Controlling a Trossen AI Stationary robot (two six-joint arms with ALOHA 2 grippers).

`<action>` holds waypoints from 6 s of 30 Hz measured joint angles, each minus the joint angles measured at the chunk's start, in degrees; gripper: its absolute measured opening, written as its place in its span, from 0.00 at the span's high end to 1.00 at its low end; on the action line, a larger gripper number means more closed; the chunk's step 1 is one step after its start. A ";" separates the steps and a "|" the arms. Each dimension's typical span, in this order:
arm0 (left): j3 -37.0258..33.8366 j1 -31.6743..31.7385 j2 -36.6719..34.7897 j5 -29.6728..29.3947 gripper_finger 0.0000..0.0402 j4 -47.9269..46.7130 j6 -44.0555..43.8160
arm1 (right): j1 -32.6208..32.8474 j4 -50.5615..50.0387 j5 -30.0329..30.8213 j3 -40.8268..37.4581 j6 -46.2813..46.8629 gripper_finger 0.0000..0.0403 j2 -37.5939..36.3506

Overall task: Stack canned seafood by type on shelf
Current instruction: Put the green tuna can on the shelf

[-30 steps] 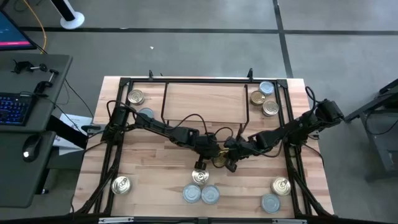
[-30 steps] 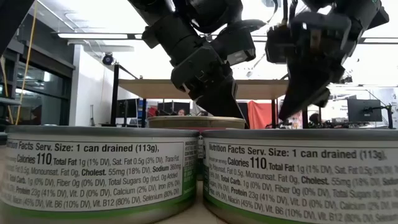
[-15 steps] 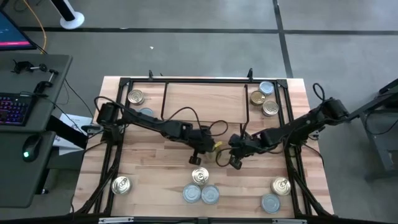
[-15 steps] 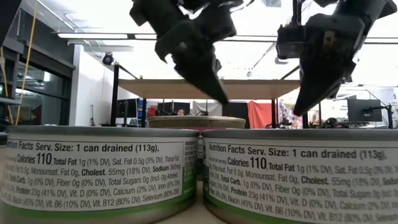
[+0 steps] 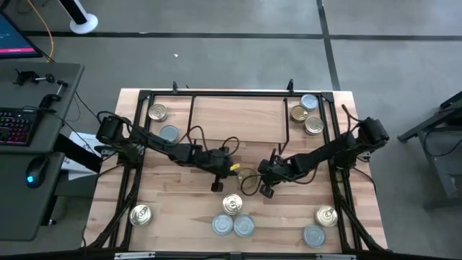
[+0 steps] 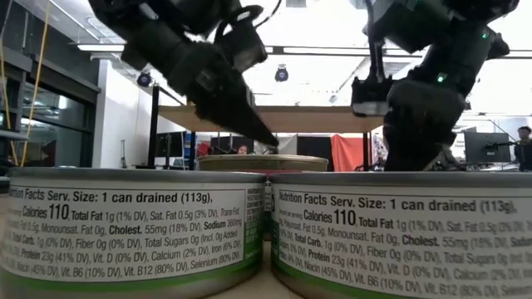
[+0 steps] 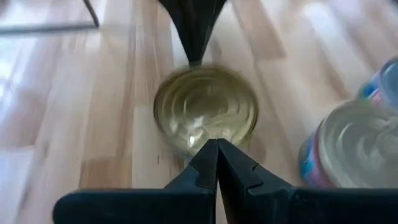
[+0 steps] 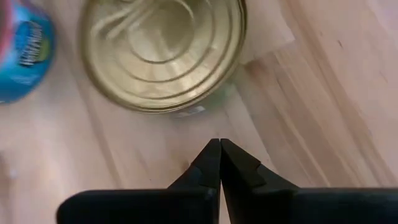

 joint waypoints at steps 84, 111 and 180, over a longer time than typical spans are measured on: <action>-16.14 -4.17 1.28 -9.65 1.00 21.69 -4.84 | -3.56 18.24 0.88 0.02 -0.63 1.00 4.30; -16.45 -6.20 1.70 -14.50 1.00 14.52 -9.69 | -3.23 34.91 1.40 0.03 -1.33 1.00 3.80; -14.46 -10.96 -1.55 -22.59 1.00 27.22 -11.92 | 1.33 -8.88 5.63 15.43 -4.43 1.00 6.55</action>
